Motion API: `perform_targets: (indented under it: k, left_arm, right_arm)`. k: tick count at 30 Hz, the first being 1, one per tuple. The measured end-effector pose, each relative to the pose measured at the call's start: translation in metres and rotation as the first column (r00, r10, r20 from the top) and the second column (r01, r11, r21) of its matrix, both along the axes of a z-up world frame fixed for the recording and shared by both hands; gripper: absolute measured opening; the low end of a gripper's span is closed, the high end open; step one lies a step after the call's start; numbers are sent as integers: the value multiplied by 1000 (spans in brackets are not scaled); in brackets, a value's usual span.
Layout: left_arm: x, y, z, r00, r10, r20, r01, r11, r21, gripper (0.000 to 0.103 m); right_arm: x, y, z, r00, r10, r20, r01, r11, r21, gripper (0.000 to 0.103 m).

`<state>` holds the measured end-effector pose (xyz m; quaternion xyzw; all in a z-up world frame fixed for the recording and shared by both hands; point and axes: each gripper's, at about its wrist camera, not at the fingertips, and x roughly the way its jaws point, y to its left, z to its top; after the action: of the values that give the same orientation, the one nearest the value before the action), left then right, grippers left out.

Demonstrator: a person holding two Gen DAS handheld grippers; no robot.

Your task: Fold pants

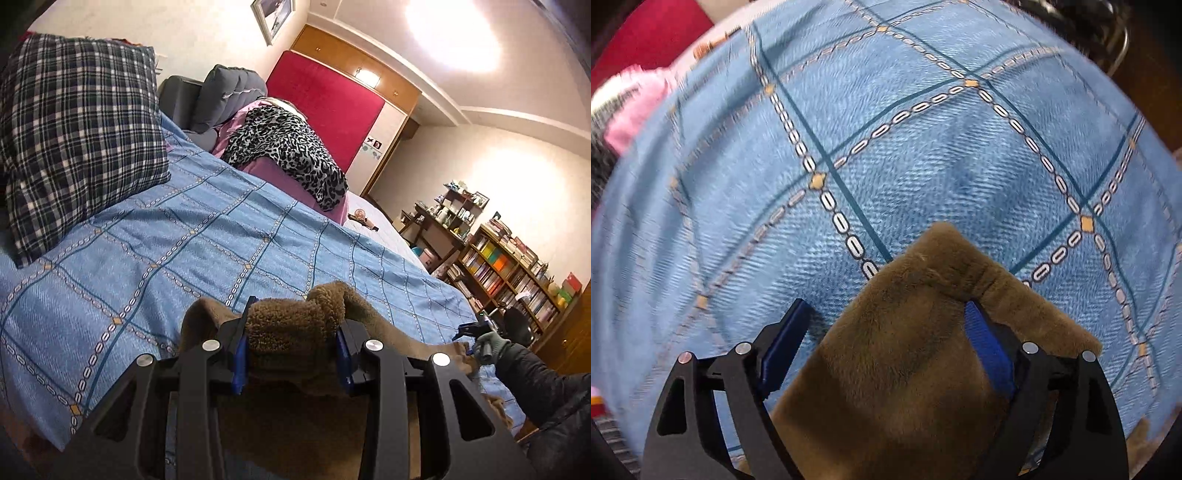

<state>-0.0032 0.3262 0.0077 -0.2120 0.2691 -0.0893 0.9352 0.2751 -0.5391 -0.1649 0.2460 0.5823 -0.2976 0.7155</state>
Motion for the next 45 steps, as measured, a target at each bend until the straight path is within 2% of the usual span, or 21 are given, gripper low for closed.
perform_targets:
  k: [2,4,6,8,9,15,18,21,24,29,31,32,33,34,38,45]
  left_arm:
    - [1,1,-3,1000,4,-7,-4,1000,-10,37]
    - [5,3,-6,1000,8,-15,-8,1000,-13,37]
    - [11,4,-7,1000,7,-15,-8,1000,-19,37]
    - [16,5,-7,1000,3,-11,-3,1000,-23,37]
    - [19,6,-6,1000,0,-8,0,1000,-23,37]
    - [29,10,-5,1000,-6,13,7,999,-32,37]
    - [30,13,-7,1000,-8,29,9,999,-52,37]
    - [27,18,-12,999,-6,37,9,997,-73,37]
    - [21,20,-17,999,-4,35,7,996,-85,37]
    - [5,21,-23,999,-6,32,9,995,-99,37]
    - [-2,20,-24,999,-8,35,11,996,-94,37]
    - [-5,19,-24,999,-6,36,10,996,-90,37]
    - [-8,18,-23,999,-7,38,10,996,-88,37]
    - [-12,17,-22,999,-7,41,11,996,-85,37]
    - [-23,14,-23,999,-10,50,14,997,-73,37]
    - [-31,16,-30,1000,-6,23,7,998,-58,37]
  right_arm:
    - [3,5,0,1000,4,-20,-4,999,-38,84]
    - [2,6,6,1000,-5,-18,4,998,-66,67]
    - [-4,4,16,1000,-18,-15,17,997,-78,31]
    - [-15,-4,26,999,-27,31,28,999,-34,17]
    - [-25,-10,36,997,-36,73,36,999,2,15]
    - [-92,-35,87,963,-76,259,49,993,109,13]
    - [-140,-49,114,923,-118,367,66,986,151,12]
    - [-193,-61,133,877,-153,455,88,983,160,7]
    - [-250,-69,129,856,-179,485,106,979,176,7]
    - [-300,-63,106,857,-215,468,110,964,240,8]
    - [-295,-61,103,855,-208,476,97,964,247,12]
    - [-289,-58,103,856,-205,475,92,964,250,25]
    - [-282,-55,103,856,-201,477,86,964,251,43]
    - [-273,-51,102,856,-193,480,79,966,248,49]
    - [-224,-36,105,864,-153,479,37,969,244,51]
    - [-116,4,90,918,-60,393,-29,976,217,51]
